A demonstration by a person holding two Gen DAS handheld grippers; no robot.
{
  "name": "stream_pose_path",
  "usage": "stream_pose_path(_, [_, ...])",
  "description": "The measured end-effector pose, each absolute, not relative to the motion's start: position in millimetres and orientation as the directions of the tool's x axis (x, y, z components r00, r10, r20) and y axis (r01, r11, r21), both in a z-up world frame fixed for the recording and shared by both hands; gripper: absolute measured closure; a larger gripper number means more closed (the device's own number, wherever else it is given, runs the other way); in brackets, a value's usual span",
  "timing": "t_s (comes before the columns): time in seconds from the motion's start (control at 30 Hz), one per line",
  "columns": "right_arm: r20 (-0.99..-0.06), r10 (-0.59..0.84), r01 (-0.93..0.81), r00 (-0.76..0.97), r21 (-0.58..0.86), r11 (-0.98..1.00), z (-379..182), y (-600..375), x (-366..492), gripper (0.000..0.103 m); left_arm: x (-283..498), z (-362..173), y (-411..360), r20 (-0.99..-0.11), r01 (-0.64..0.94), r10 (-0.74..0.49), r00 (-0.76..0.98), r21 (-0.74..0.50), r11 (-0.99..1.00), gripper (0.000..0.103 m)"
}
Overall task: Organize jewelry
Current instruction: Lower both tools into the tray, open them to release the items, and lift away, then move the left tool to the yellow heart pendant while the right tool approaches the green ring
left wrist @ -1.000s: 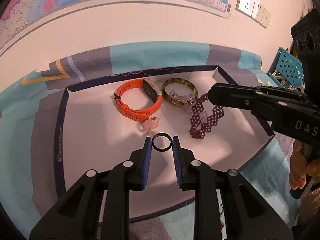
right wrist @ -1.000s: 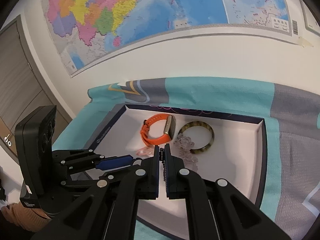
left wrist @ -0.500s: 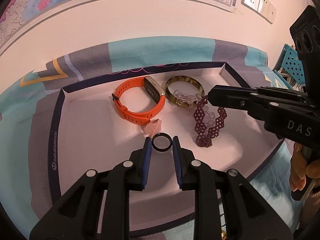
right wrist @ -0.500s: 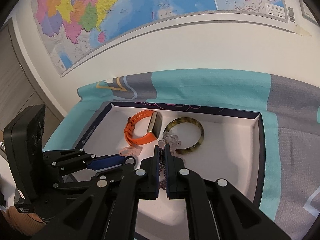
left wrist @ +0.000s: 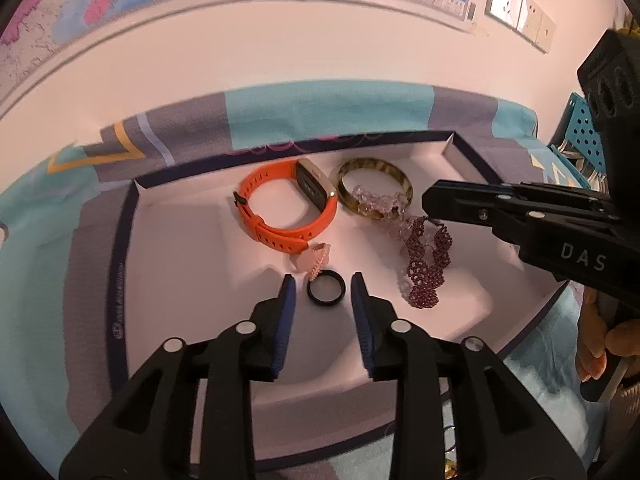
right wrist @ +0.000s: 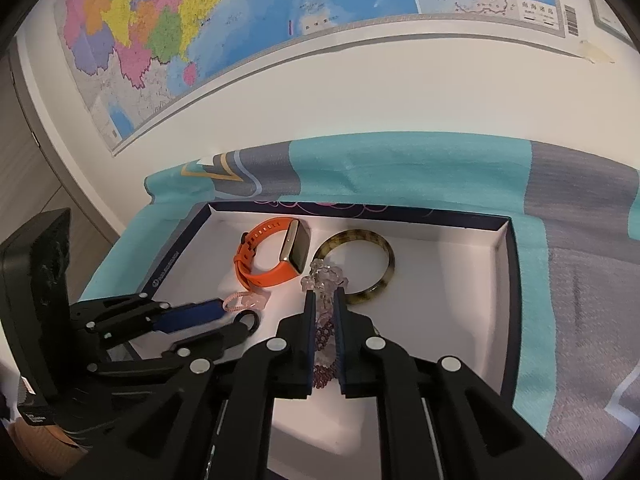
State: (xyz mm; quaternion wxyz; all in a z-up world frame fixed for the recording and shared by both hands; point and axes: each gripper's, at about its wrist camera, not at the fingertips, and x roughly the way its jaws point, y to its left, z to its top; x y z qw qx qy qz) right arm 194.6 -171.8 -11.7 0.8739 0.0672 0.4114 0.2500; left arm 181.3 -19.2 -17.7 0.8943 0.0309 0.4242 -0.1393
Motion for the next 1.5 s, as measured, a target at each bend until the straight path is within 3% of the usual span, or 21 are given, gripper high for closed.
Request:
stream_pose_path(0.2, [-0.670,0.498,-0.399,0.550,0.312,0.862,-1.8,-178.1,174.9,0.087,158.0,6.0,-6.8,-0.716,0.280,-0.247,0.653,-0.075,0.957,0.063])
stream_pose_path(0.4, [-0.651,0.519,-0.445,0.555,0.295,0.846,9.6,-180.7,139.5,0.073,127.9,25.2,13.5,-0.669,0.292,-0.307,0.677,-0.139,0.946,0.061])
stream_pose_path(1.07, [-0.705,0.522,-0.489,0.480,0.279,0.827,-20.4,-174.3,58.2,0.068,34.5,-4.1,68.2,-0.695,0.258,-0.252,0.673,-0.099,0.961,0.055])
stream_pose_path(1.5, [-0.703,0.540,-0.514,0.463,0.284,0.809,-22.2,-166.6,37.5,0.068,32.1,-22.8,61.9,-0.736,0.246,-0.237,0.634,-0.099,0.964,0.055])
